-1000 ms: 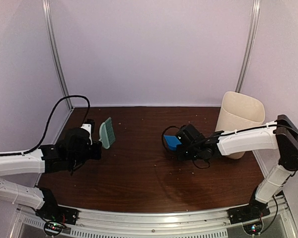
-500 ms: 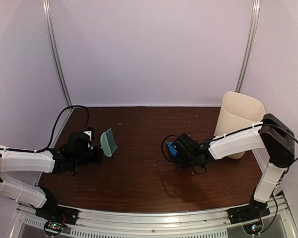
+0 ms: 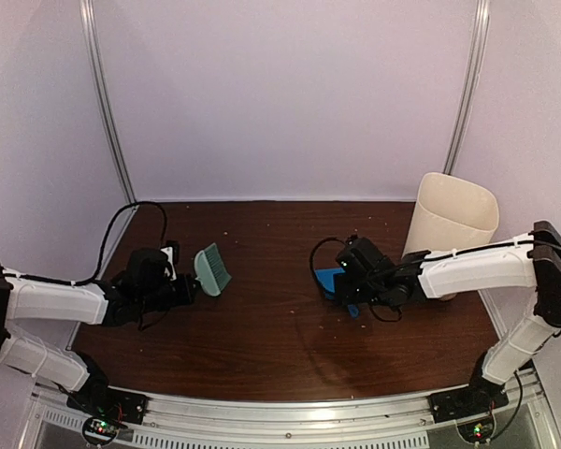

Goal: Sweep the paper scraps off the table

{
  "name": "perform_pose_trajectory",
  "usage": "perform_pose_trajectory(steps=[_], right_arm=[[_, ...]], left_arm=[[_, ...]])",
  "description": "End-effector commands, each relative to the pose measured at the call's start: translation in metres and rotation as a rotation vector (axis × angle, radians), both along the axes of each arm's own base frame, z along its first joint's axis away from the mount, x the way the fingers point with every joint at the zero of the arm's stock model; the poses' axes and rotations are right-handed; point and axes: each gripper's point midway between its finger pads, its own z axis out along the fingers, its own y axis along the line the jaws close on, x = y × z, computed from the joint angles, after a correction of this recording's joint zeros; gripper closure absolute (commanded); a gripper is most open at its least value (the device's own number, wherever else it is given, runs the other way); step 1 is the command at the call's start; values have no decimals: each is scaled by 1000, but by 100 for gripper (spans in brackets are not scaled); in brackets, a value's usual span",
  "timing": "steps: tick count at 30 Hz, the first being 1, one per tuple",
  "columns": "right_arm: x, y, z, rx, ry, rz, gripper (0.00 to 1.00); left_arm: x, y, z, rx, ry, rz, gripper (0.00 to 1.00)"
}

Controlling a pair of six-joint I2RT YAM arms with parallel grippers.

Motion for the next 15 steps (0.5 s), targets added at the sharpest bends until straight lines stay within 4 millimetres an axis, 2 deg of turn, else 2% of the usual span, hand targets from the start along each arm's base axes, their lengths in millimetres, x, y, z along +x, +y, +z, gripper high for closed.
perform_pose_trajectory(steps=[1,4,9,15], right_arm=[[-10,-1,25,51,-49,33,29],[-19,-7,33,84,-66,42,24],[-31,-17,44,133,-99,53,12],[-36,-21,64,185,-155,74,1]], left_arm=[[-4,-8,-4,-59,11,-37,94],[-6,-12,-6,-80,17,-57,88],[-9,-6,-12,-64,33,-41,70],[-10,2,0,-54,2,-12,57]])
